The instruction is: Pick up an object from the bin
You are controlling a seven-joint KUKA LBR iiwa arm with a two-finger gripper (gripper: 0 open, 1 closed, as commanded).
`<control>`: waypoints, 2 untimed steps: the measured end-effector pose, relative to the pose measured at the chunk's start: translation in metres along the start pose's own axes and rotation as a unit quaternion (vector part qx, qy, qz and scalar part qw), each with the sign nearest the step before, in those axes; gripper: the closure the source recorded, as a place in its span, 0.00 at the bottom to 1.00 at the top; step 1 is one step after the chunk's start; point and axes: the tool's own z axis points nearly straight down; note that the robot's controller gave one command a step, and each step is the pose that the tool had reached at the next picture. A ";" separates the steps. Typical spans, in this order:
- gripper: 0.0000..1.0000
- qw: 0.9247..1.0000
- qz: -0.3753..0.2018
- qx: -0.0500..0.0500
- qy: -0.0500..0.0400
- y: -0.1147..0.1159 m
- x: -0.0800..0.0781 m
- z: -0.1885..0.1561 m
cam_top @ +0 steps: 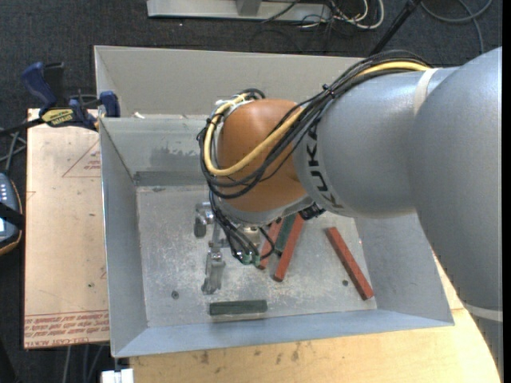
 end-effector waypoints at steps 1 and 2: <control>0.00 1.000 0.002 -0.001 -0.003 -0.001 -0.002 -0.004; 0.00 0.998 -0.056 -0.002 -0.008 -0.016 0.012 0.014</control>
Offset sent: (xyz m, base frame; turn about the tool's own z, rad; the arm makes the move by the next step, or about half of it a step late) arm -0.0405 -0.0508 -0.0520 -0.2912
